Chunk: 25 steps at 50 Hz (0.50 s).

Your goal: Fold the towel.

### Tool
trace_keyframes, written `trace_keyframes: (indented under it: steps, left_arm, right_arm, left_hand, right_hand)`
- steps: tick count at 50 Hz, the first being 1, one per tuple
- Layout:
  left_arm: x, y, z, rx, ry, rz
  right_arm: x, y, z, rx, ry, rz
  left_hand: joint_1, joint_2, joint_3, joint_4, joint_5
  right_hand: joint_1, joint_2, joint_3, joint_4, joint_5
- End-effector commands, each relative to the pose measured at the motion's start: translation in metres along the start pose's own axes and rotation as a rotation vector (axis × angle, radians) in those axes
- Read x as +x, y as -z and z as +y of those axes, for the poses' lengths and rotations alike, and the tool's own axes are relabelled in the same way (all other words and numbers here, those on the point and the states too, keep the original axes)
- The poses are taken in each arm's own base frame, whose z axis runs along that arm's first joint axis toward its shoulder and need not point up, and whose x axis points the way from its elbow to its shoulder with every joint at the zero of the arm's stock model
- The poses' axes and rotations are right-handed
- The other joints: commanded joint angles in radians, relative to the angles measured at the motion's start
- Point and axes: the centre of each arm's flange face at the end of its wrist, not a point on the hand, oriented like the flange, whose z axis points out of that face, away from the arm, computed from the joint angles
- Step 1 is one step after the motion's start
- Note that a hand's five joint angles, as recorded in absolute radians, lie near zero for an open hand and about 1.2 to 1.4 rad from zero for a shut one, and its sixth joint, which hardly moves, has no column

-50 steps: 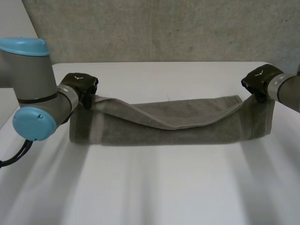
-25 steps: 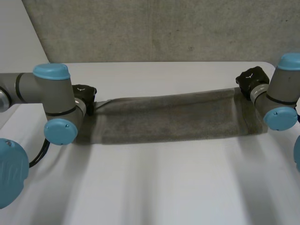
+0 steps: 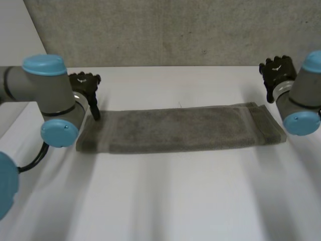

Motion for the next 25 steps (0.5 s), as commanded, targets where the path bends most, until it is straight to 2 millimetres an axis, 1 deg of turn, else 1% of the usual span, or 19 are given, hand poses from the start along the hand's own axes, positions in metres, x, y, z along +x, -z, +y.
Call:
trace_keyframes:
  steps: [1, 2, 3, 4, 5, 6, 7, 8, 9, 10, 11, 12, 13, 14, 15, 16, 20, 23, 25]
  left_arm:
    - [-0.012, 0.028, -0.024, 0.104, 0.014, -0.013]
    - [-0.012, 0.036, -0.024, 0.119, 0.015, 0.005]
    - [-0.012, 0.036, -0.024, 0.12, 0.015, 0.005]
    - [-0.01, 0.044, -0.022, 0.13, 0.013, 0.029]
    - [-0.007, 0.051, -0.019, 0.136, 0.012, 0.056]
    - [-0.007, 0.051, -0.019, 0.136, 0.012, 0.056]
    - [-0.004, 0.058, -0.014, 0.138, 0.011, 0.083]
    - [-0.004, 0.058, -0.014, 0.138, 0.011, 0.083]
    - [-0.001, 0.065, -0.008, 0.133, 0.01, 0.11]
    - [0.004, 0.072, 0.0, 0.121, 0.008, 0.139]
    - [0.004, 0.072, 0.0, 0.121, 0.007, 0.139]
    - [0.007, 0.078, 0.006, 0.114, 0.007, 0.158]
    - [0.007, 0.084, 0.008, 0.115, 0.012, 0.171]
    - [0.007, 0.084, 0.008, 0.115, 0.012, 0.171]
    - [0.009, 0.091, 0.008, 0.12, 0.026, 0.184]
    - [0.01, 0.096, 0.009, 0.122, 0.05, 0.194]
    - [0.011, 0.102, 0.012, 0.126, 0.101, 0.202]
    - [0.011, 0.106, 0.012, 0.132, 0.134, 0.205]
    - [0.011, 0.107, 0.011, 0.135, 0.138, 0.206]
  right_arm:
    - [0.017, 0.045, -0.03, -0.006, -0.041, -0.105]
    - [0.017, 0.045, -0.03, -0.006, -0.041, -0.106]
    - [0.013, 0.054, -0.027, -0.032, -0.048, -0.16]
    - [0.013, 0.054, -0.027, -0.032, -0.048, -0.161]
    - [0.008, 0.063, -0.024, -0.056, -0.052, -0.21]
    - [0.008, 0.069, -0.017, -0.088, -0.058, -0.245]
    - [0.007, 0.069, -0.017, -0.088, -0.058, -0.246]
    - [0.008, 0.074, -0.008, -0.123, -0.073, -0.274]
    - [0.008, 0.078, 0.002, -0.157, -0.085, -0.299]
    - [0.008, 0.078, 0.002, -0.157, -0.085, -0.299]
    - [0.007, 0.081, 0.01, -0.181, -0.092, -0.319]
    - [0.007, 0.081, 0.01, -0.181, -0.092, -0.319]
    - [0.006, 0.083, 0.017, -0.198, -0.098, -0.332]
    - [0.007, 0.084, 0.024, -0.218, -0.102, -0.337]
    - [0.007, 0.084, 0.024, -0.218, -0.102, -0.337]
    - [0.008, 0.084, 0.031, -0.233, -0.108, -0.335]
    - [0.011, 0.083, 0.045, -0.252, -0.125, -0.342]
    - [0.01, 0.081, 0.05, -0.257, -0.129, -0.345]
    - [0.008, 0.075, 0.064, -0.269, -0.134, -0.338]
  left_hand:
    - [-0.073, -0.061, -0.051, -0.067, -0.203]
    - [-0.073, -0.061, -0.051, -0.067, -0.203]
    - [-0.073, -0.061, -0.051, -0.067, -0.203]
    - [-0.073, -0.061, -0.051, -0.067, -0.203]
    - [-0.07, -0.058, -0.048, -0.064, -0.2]
    - [-0.07, -0.058, -0.048, -0.064, -0.2]
    - [-0.07, -0.058, -0.048, -0.064, -0.2]
    - [-0.07, -0.058, -0.048, -0.064, -0.2]
    - [-0.073, -0.061, -0.051, -0.067, -0.203]
    - [-0.07, -0.058, -0.048, -0.064, -0.2]
    - [-0.07, -0.058, -0.048, -0.064, -0.2]
    - [-0.07, -0.058, -0.048, -0.064, -0.2]
    - [-0.07, -0.058, -0.048, -0.064, -0.2]
    - [-0.07, -0.058, -0.048, -0.064, -0.2]
    - [-0.07, -0.058, -0.048, -0.064, -0.2]
    - [-0.07, -0.058, -0.048, -0.064, -0.2]
    - [-0.07, -0.058, -0.048, -0.064, -0.2]
    - [-0.07, -0.058, -0.048, -0.064, -0.2]
    - [-0.07, -0.058, -0.048, -0.064, -0.2]
  right_hand:
    - [-0.058, -0.068, -0.064, -0.078, -0.06]
    - [-0.058, -0.068, -0.064, -0.078, -0.06]
    - [-0.058, -0.068, -0.064, -0.078, -0.06]
    - [-0.058, -0.068, -0.064, -0.078, -0.06]
    - [-0.058, -0.068, -0.064, -0.078, -0.06]
    - [-0.058, -0.068, -0.064, -0.078, -0.06]
    - [-0.058, -0.068, -0.064, -0.078, -0.06]
    - [-0.045, -0.056, -0.051, -0.066, -0.047]
    - [0.066, 0.056, 0.06, 0.045, 0.064]
    - [0.067, 0.057, 0.061, 0.047, 0.065]
    - [0.12, 0.109, 0.113, 0.099, 0.117]
    - [0.12, 0.11, 0.114, 0.099, 0.118]
    - [0.129, 0.118, 0.123, 0.108, 0.127]
    - [0.138, 0.127, 0.131, 0.117, 0.135]
    - [0.138, 0.127, 0.132, 0.117, 0.136]
    - [0.167, 0.156, 0.161, 0.146, 0.165]
    - [0.287, 0.277, 0.281, 0.266, 0.285]
    - [0.311, 0.3, 0.305, 0.29, 0.309]
    - [0.334, 0.324, 0.328, 0.314, 0.332]
